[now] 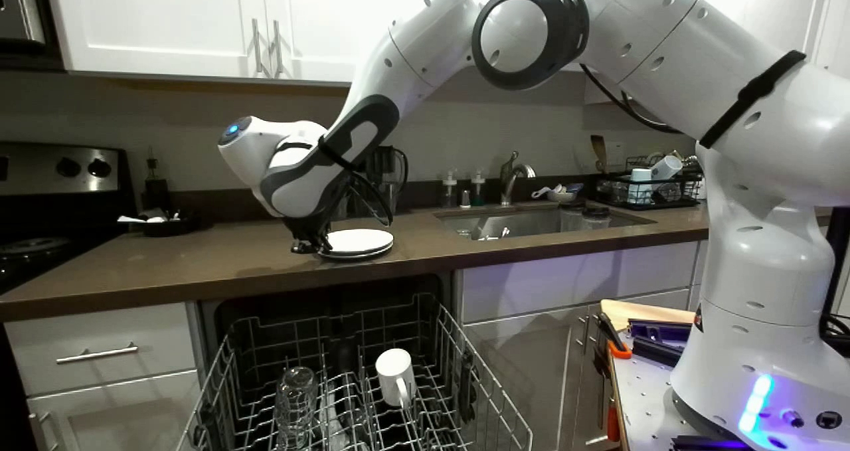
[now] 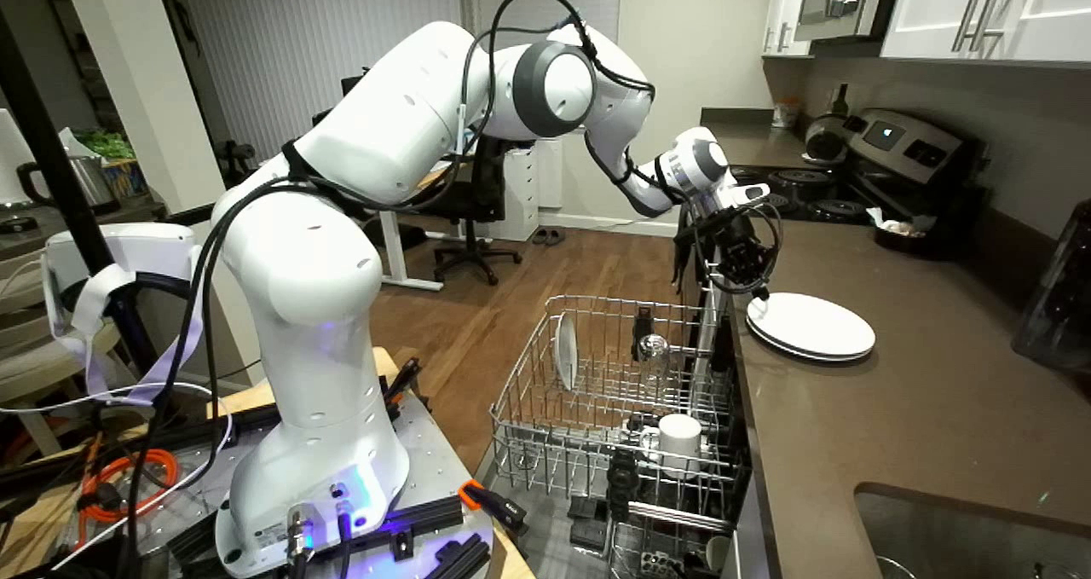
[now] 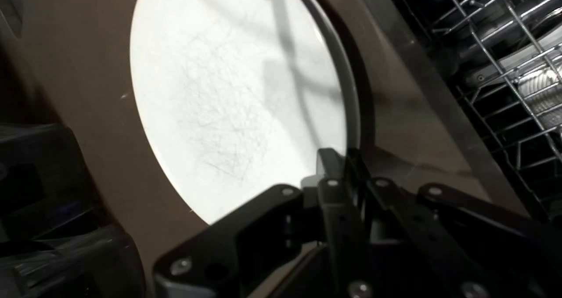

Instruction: Pick a plate on the counter and put it in the rack

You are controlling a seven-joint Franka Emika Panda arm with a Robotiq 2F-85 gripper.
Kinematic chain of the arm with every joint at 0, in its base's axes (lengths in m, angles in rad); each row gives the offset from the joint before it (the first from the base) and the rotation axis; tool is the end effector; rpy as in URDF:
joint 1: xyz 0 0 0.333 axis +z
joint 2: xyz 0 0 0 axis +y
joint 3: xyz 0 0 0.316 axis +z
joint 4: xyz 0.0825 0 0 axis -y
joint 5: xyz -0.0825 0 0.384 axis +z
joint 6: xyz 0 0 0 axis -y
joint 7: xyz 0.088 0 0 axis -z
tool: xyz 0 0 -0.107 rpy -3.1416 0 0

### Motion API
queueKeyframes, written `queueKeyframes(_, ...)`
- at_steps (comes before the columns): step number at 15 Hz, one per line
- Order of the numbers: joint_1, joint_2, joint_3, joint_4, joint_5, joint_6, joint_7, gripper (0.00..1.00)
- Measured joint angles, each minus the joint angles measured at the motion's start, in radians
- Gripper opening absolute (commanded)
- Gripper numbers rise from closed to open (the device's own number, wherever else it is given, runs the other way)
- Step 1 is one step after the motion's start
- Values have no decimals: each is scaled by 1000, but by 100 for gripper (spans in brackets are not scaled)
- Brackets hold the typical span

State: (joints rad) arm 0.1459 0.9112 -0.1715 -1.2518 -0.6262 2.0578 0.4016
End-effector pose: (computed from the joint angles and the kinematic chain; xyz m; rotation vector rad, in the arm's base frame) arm 0.7490 -0.0170 0.2190 2.4620 -0.0415 0.0423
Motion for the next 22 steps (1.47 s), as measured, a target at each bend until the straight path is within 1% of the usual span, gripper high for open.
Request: queueKeyframes(22, 20, 0, 3, 22, 0, 0, -26, 7)
